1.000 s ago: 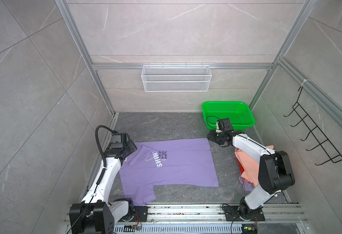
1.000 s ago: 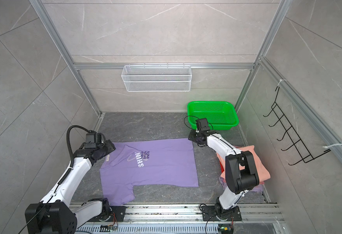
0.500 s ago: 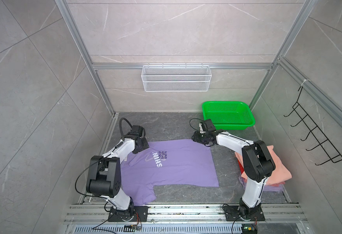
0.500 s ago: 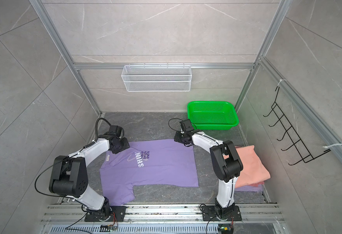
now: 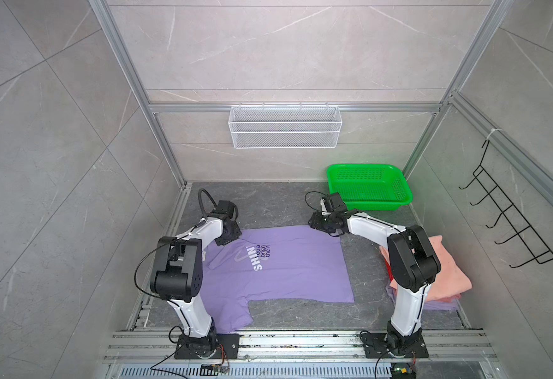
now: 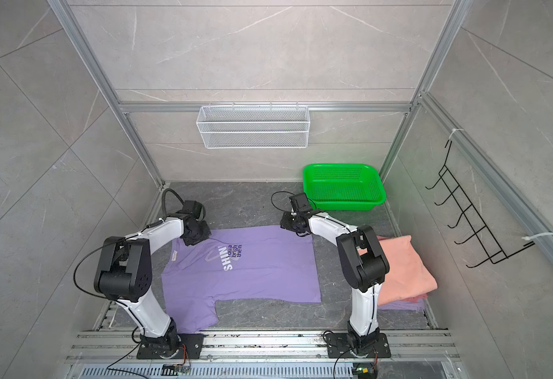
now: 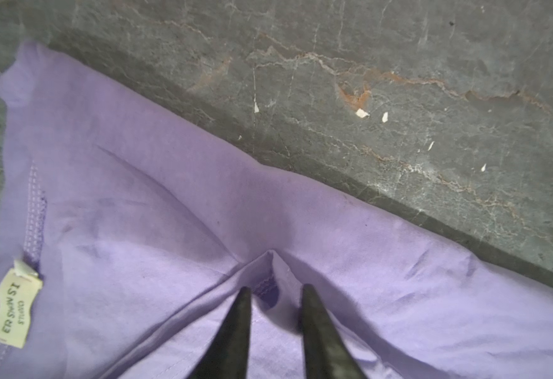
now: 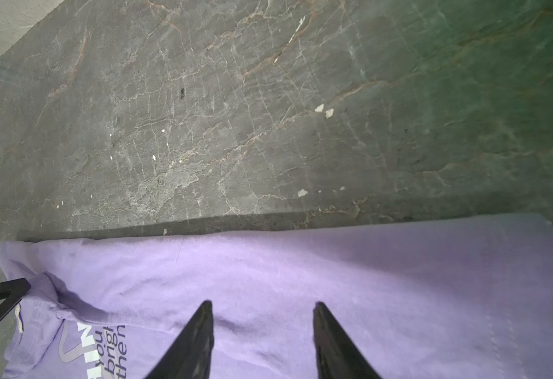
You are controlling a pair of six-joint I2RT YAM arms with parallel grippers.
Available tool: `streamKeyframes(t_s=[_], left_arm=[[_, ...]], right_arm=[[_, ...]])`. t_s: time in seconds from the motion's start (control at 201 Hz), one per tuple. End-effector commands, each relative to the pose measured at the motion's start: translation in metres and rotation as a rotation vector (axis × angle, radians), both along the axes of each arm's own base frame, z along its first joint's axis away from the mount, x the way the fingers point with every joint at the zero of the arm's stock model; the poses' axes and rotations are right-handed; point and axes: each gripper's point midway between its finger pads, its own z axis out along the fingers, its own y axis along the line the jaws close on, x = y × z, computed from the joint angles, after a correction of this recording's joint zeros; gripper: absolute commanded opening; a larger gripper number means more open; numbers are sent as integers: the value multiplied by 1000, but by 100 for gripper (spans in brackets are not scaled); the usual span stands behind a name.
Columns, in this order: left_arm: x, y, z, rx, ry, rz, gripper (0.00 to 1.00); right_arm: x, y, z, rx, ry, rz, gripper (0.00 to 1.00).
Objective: Fold and stack the t-shirts
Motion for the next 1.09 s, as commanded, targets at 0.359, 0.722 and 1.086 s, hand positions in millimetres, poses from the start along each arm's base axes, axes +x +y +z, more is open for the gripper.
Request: streamKeyframes(t_s=[0.359, 0.722, 1.086], left_arm=[[-18, -24, 37, -60, -63, -33, 0], [-100, -83, 41, -260, -6, -139, 19], [-74, -51, 87, -110, -118, -164, 60]], right_arm=[[-4, -5, -4, -17, -3, -26, 50], [-11, -17, -10, -46, 1, -55, 50], [-7, -10, 2, -16, -17, -37, 49]])
